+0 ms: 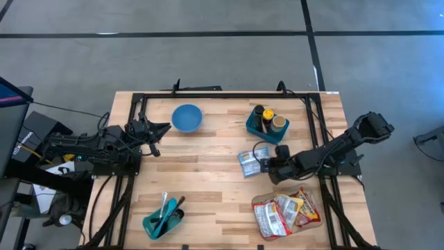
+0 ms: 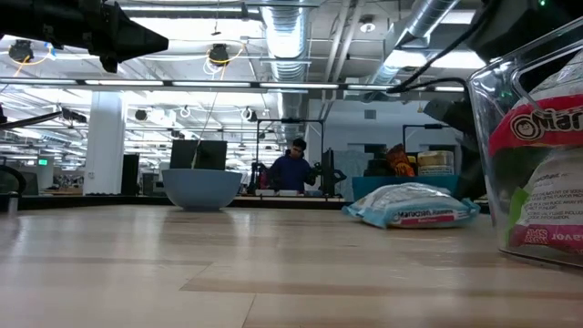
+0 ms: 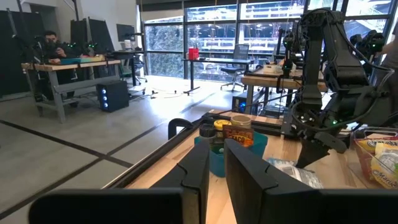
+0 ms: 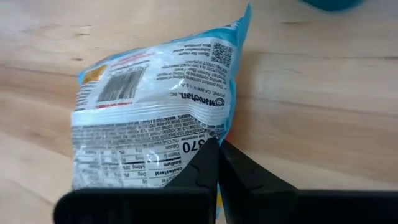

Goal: Pick & Place Food Item
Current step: Put the blue noodle pack into the transparent bin

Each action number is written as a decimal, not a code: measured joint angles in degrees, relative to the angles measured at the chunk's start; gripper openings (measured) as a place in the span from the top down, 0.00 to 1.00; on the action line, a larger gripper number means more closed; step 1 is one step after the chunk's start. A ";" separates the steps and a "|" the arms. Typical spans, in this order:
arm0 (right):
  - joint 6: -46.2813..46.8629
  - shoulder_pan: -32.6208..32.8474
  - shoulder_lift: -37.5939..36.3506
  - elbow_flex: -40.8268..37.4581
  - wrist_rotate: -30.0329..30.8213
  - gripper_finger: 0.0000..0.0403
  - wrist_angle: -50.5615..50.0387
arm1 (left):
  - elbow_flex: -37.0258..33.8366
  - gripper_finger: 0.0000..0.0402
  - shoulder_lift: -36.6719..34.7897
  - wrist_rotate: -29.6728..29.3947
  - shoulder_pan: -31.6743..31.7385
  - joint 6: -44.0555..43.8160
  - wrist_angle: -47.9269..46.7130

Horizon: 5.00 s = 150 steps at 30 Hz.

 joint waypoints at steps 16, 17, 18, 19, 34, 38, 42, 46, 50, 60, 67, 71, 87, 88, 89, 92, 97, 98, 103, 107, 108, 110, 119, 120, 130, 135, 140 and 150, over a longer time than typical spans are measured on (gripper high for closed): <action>-13.08 0.00 0.00 6.48 1.34 1.00 -1.80 | 0.00 0.89 0.00 -0.01 0.00 0.00 0.00; -13.71 0.00 0.00 7.14 1.34 1.00 -2.51 | -0.01 0.89 0.00 0.00 -0.01 -0.01 0.00; -14.34 0.00 0.00 7.82 1.42 1.00 -3.28 | 0.00 0.89 0.00 0.01 0.00 0.01 0.00; -14.96 0.00 0.00 8.54 1.68 1.00 -3.93 | 0.00 0.89 0.00 0.01 0.00 -0.01 0.00; -25.38 0.24 0.00 20.91 4.51 1.00 -14.65 | 0.00 0.89 0.00 0.01 -0.02 0.01 0.00; -27.56 0.25 0.00 23.09 4.98 1.00 -16.49 | 0.00 0.89 0.00 0.01 0.00 -0.01 0.00; -30.32 0.26 0.00 25.20 6.02 1.00 -17.59 | -0.02 0.89 0.00 0.00 0.00 -0.01 0.00; -33.28 0.26 0.00 27.22 6.41 1.00 -17.81 | 0.00 0.89 0.00 -0.01 -0.02 0.01 0.00; -36.13 0.33 0.00 29.36 6.52 1.00 -18.21 | 0.00 0.89 0.00 0.00 0.00 -0.01 0.00; -40.61 3.95 0.00 37.39 6.84 1.00 -23.93 | 0.00 0.89 0.00 0.00 -0.02 -0.01 0.00; -40.58 8.11 -0.02 44.45 7.28 1.00 -31.01 | 0.00 0.89 0.00 0.01 0.00 -0.01 0.00; -40.37 10.62 -0.04 48.05 7.22 1.00 -34.64 | 0.00 0.89 0.00 -0.01 0.00 0.01 0.00; -10.53 24.91 -0.04 56.82 4.75 1.00 -59.06 | 0.00 0.89 0.00 0.00 -0.01 0.01 0.00; -8.30 25.89 -0.04 56.83 4.08 1.00 -60.09 | 0.00 0.89 0.00 0.01 -0.02 -0.01 0.00; -6.07 26.87 -0.04 56.83 3.62 1.00 -61.21 | 0.00 0.89 0.00 -0.01 0.00 -0.01 0.00; 0.73 29.48 -0.02 56.83 2.45 1.00 -64.19 | 0.00 0.89 0.00 0.01 -0.02 -0.01 0.00; 7.85 32.68 -0.02 56.81 -0.35 1.00 -66.41 | 0.00 0.89 0.00 0.00 -0.02 0.01 0.00; 8.67 33.12 -0.02 56.79 -1.06 1.00 -66.41 | 0.00 0.89 0.00 0.00 -0.01 -0.01 0.00; 14.40 35.26 -0.02 56.77 -5.71 1.00 -66.43 | 0.00 0.89 0.00 0.01 -0.02 -0.01 0.00; 18.06 36.44 0.00 56.77 -8.93 1.00 -66.43 | 0.00 0.89 0.00 -0.01 -0.01 -0.01 0.00; 18.91 36.79 0.00 56.77 -9.62 1.00 -66.42 | 0.00 0.89 0.00 0.00 -0.02 0.00 0.00; 20.84 37.55 0.00 56.69 -10.66 1.00 -66.41 | 0.00 0.89 0.00 0.01 0.00 -0.01 0.00; 30.76 41.84 0.02 51.22 -18.44 1.00 -66.46 | 0.00 0.89 0.00 0.01 -0.02 -0.01 0.00; 31.03 42.27 0.02 50.83 -18.44 1.00 -66.43 | 0.00 0.89 0.00 0.01 0.00 -0.01 0.00; 30.74 42.45 1.66 49.77 -18.39 1.00 -66.45 | 0.00 0.89 0.00 0.00 -0.01 0.00 0.00; 30.18 42.66 4.52 49.84 -18.39 1.00 -65.80 | 0.00 0.89 0.00 -0.01 0.00 0.01 0.00; 29.27 42.66 6.92 49.88 -18.29 1.00 -63.79 | 0.00 0.89 0.00 0.01 0.00 -0.01 0.00; 25.39 42.56 8.28 49.95 -12.78 1.00 -58.77 | 0.00 0.89 0.00 -0.01 0.00 0.01 0.00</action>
